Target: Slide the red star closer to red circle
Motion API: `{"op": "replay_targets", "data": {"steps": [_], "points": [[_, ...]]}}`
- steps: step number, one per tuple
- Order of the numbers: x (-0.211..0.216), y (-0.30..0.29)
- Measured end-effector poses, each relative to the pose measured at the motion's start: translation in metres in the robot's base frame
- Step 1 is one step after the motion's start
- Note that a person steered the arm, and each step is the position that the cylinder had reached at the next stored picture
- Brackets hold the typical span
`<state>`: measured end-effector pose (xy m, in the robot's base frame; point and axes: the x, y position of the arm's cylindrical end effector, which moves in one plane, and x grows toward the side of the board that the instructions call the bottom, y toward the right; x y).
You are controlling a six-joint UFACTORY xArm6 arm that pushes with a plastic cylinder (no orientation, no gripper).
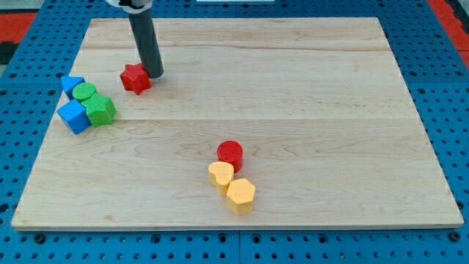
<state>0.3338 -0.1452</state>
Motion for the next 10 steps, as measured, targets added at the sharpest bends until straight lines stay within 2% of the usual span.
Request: {"op": "replay_targets", "data": {"steps": [1,3,4,5,6,7,10], "points": [[-0.004,-0.001],[-0.011,-0.059],[0.001,-0.094],[0.016,-0.085],[0.020,-0.052],[0.028,0.019],[0.057,0.132]]}}
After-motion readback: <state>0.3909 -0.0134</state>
